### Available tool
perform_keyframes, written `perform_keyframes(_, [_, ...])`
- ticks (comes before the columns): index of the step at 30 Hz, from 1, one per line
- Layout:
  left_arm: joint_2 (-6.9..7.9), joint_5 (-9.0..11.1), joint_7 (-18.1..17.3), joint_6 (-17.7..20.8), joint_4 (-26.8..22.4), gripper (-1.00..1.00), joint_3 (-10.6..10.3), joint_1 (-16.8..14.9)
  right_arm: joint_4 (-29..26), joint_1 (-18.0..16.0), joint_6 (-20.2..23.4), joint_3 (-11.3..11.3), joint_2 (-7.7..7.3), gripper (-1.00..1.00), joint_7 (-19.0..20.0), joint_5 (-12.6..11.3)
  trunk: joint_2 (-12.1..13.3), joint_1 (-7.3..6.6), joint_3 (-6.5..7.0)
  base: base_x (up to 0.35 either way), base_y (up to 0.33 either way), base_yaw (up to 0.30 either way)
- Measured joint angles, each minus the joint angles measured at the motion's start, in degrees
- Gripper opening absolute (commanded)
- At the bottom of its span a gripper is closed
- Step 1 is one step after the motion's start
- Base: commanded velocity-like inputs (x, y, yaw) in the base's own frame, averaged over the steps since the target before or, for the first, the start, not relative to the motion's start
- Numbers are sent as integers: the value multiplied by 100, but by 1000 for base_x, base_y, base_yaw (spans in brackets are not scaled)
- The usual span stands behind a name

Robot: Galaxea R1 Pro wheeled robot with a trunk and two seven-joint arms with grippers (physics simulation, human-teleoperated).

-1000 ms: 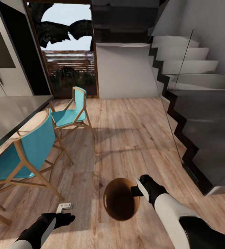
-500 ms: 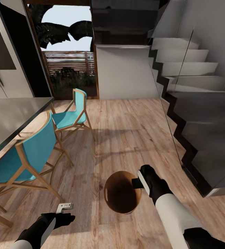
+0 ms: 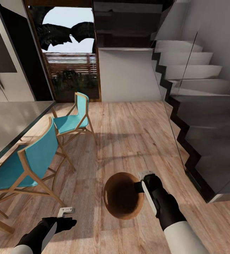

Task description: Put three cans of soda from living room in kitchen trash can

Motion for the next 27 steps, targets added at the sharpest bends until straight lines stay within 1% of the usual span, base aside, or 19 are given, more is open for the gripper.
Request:
perform_keyframes(1, [1,-3,1,1,-1,100,1,1,-407,296,0,64,-9,-100,-4,44,39,-23,18,0,0,0])
perform_keyframes(3, [0,-4,2,0,0,100,0,0,-621,531,0,97,-14,-100,1,-65,120,-66,54,0,0,0])
perform_keyframes(4, [0,-4,2,0,0,100,0,0,-659,602,0,104,-15,-100,4,-106,161,-88,71,0,0,0])
perform_keyframes(5, [0,-2,3,-1,1,100,0,0,-800,793,-17,117,-54,-100,5,-127,200,-110,91,0,0,0])
perform_keyframes(7, [0,0,3,0,0,100,0,0,-673,876,0,117,-134,-100,5,-89,281,-154,125,0,0,0])
perform_keyframes(8, [1,3,3,1,-1,100,0,0,-788,955,-3,129,-346,-100,48,-277,321,-176,143,0,0,0])
perform_keyframes(10, [1,3,3,1,-1,100,0,1,-848,976,0,121,-485,-100,143,114,401,-220,179,0,0,0])
perform_keyframes(11, [1,3,3,1,-2,100,1,1,-849,985,0,119,-554,-100,232,220,441,-242,197,0,0,0])
perform_keyframes(12, [1,3,3,1,-2,100,1,1,-849,994,0,120,-631,-100,353,182,481,-264,215,0,0,0])
perform_keyframes(13, [1,5,3,1,-1,100,1,1,-843,1035,-11,124,-823,-100,676,-4,521,-286,233,0,0,0])
perform_keyframes(14, [1,7,1,0,-1,100,0,0,-810,1066,-1,127,-929,-100,843,-166,562,-308,251,0,0,0])
perform_keyframes(15, [1,11,-1,1,-3,100,0,0,-827,1114,0,133,-1111,-100,1110,-289,601,-330,269,0,0,0])
perform_keyframes(16, [0,13,-2,0,-3,100,0,0,-840,1134,0,126,-1198,-100,1219,-241,642,-351,287,0,0,0])
perform_keyframes(17, [1,16,-2,0,-6,100,0,-1,-842,1158,-1,112,-1319,-100,1367,-116,682,-374,305,0,0,0])
perform_keyframes(19, [1,20,-3,1,-7,100,0,0,-842,1174,-22,93,-1410,-100,1446,229,762,-417,341,0,0,0])
perform_keyframes(21, [1,25,-4,1,-8,100,0,-2,-835,1206,-18,85,-1499,-100,1543,150,842,-461,377,0,0,0])
perform_keyframes(22, [1,27,-5,0,-9,100,0,-1,-835,1237,-7,87,-1545,-100,1589,-9,882,-483,395,0,0,0])
perform_keyframes(24, [0,29,-5,0,-8,100,0,-2,-837,1298,-2,92,-1616,-100,1633,-195,962,-527,431,0,0,0])
perform_keyframes(27, [1,29,-5,1,-9,100,0,-1,-841,1369,-14,80,-1645,-100,1628,83,1083,-593,484,0,0,0])
